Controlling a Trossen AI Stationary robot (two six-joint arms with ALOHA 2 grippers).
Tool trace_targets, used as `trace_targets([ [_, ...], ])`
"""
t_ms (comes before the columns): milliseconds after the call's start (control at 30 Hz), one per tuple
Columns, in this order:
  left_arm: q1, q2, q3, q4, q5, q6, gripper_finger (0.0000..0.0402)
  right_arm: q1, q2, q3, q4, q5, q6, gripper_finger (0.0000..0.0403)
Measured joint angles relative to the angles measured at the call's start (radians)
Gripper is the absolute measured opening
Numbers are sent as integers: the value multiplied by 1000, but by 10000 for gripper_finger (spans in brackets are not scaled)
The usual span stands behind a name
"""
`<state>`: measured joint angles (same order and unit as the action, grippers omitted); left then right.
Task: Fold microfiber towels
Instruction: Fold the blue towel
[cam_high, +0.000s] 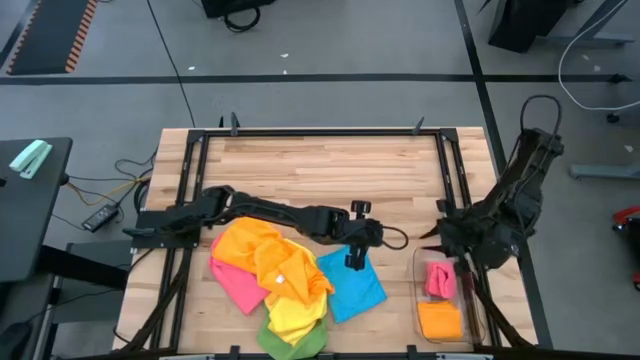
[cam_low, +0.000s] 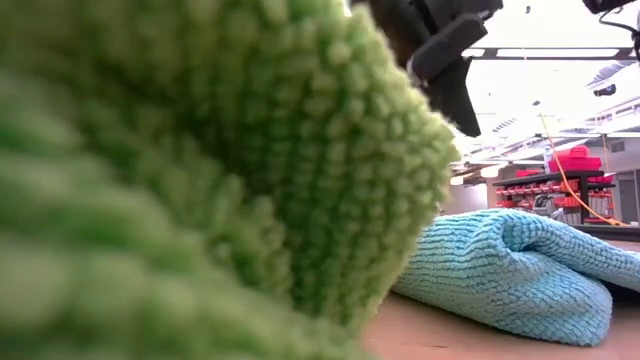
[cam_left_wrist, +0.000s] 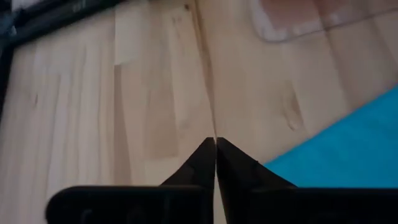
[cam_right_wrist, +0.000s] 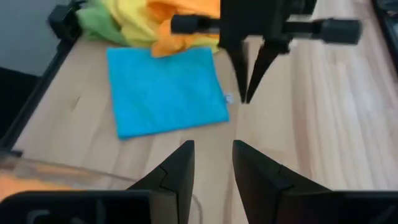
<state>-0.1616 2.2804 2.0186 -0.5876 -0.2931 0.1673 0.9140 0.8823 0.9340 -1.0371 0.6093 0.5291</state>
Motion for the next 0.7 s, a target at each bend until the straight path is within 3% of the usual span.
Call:
trace_targets([
  [200, 18, 17, 0, 0, 79, -34, 73, -150, 20, -14, 25, 21, 69, 117],
  [467, 37, 18, 0, -136, 235, -54, 117, -330, 109, -73, 195, -92, 7, 117],
  [700, 47, 58, 0, -204, 253, -10, 134, -415, 147, -74, 278, -93, -23, 117],
])
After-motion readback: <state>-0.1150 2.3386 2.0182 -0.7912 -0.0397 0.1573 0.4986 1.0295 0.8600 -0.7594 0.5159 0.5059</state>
